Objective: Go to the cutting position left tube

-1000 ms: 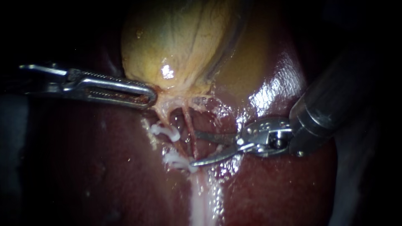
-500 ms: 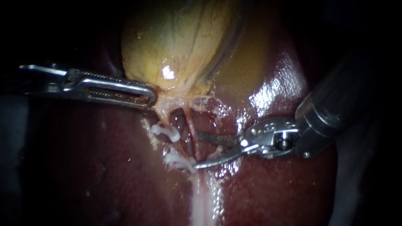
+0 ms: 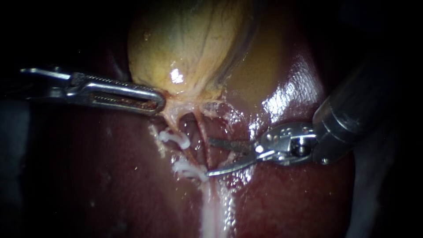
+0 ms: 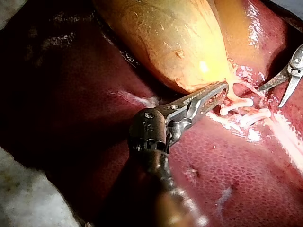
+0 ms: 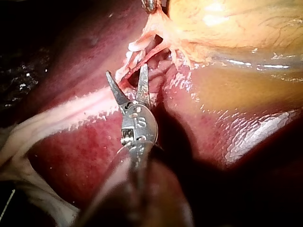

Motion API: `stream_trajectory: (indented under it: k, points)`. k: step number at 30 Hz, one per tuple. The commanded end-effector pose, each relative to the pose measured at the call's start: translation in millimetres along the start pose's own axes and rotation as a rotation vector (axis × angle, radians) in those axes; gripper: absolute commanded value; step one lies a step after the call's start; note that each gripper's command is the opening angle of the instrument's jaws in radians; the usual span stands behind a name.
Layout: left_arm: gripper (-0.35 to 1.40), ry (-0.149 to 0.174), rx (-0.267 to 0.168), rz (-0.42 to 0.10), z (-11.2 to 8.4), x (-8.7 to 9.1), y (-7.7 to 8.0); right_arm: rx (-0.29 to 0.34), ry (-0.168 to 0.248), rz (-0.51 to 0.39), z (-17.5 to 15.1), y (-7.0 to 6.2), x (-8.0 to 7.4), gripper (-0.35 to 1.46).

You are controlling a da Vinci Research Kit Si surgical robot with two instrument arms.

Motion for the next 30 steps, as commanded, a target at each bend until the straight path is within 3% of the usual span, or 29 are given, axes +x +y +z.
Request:
stream_trajectory:
  k: [1, 15, 24, 30]
  points:
    - [-0.35, 0.0, 0.0, 0.0, 0.0, 0.0, 0.0, -0.001, 0.0, -0.001, -0.1, 0.1, -0.1, 1.43]
    - [-0.35, 0.0, 0.0, 0.0, 0.0, 0.0, 0.0, 0.0, 0.0, -0.001, -0.5, 0.2, -0.4, 1.43]
    - [-0.35, 0.0, 0.0, 0.0, 0.0, 0.0, 0.0, 0.001, 0.0, 0.0, -0.2, -0.9, 0.5, 1.43]
    - [-0.35, 0.0, 0.0, 0.0, 0.0, 0.0, 0.0, -0.001, 0.001, 0.001, 0.4, -1.0, 0.9, 1.43]
